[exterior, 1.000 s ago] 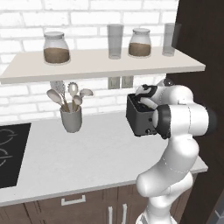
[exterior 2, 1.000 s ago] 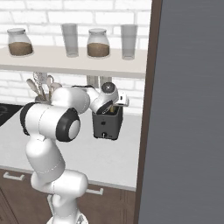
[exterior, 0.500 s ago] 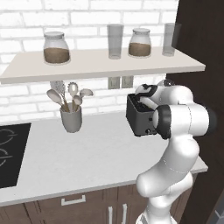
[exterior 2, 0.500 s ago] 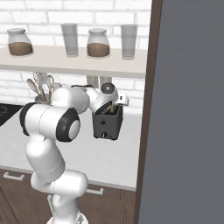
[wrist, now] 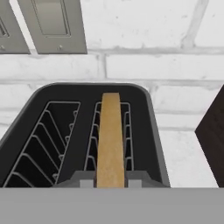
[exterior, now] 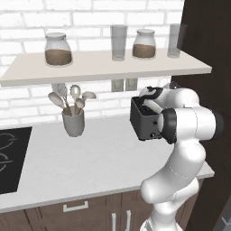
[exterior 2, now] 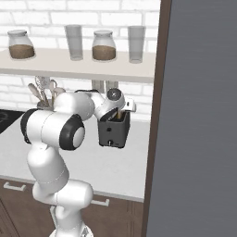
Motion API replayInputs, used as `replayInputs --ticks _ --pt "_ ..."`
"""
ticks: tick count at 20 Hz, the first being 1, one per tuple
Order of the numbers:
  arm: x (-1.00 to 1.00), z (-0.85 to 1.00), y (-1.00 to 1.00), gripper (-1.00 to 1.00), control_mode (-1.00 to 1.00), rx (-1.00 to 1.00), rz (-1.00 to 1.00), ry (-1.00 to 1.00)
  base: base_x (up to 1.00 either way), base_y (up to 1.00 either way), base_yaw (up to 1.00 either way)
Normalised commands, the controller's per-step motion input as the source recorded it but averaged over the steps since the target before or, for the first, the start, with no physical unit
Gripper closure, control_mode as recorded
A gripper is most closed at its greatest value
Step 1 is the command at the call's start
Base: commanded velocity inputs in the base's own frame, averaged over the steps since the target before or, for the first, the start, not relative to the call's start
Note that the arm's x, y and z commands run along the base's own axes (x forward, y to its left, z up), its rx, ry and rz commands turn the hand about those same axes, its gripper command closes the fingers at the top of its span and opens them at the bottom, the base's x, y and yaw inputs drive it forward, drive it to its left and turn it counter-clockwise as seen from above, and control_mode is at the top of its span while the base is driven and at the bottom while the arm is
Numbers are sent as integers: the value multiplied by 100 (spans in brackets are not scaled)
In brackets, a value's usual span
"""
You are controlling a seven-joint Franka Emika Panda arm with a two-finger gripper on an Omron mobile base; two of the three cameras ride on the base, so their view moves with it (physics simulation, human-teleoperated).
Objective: Start the toaster. Once the lever pops up, take the bread to the plate on the dining counter.
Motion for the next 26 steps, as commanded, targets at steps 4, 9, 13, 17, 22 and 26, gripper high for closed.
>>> replayInputs --ticks 4,9,13,17,22,26 --pt "-2 7 0 100 -100 4 0 -2 0 0 0" --pt "-31 17 0 100 -100 4 0 -8 0 0 0" --pt "-63 23 5 100 -100 1 0 -17 0 0 0" --pt "-73 19 8 100 -100 0 0 -20 0 0 0" --pt "-21 69 0 100 -100 4 0 -10 0 0 0" --pt "-10 79 0 100 -100 4 0 -8 0 0 0"
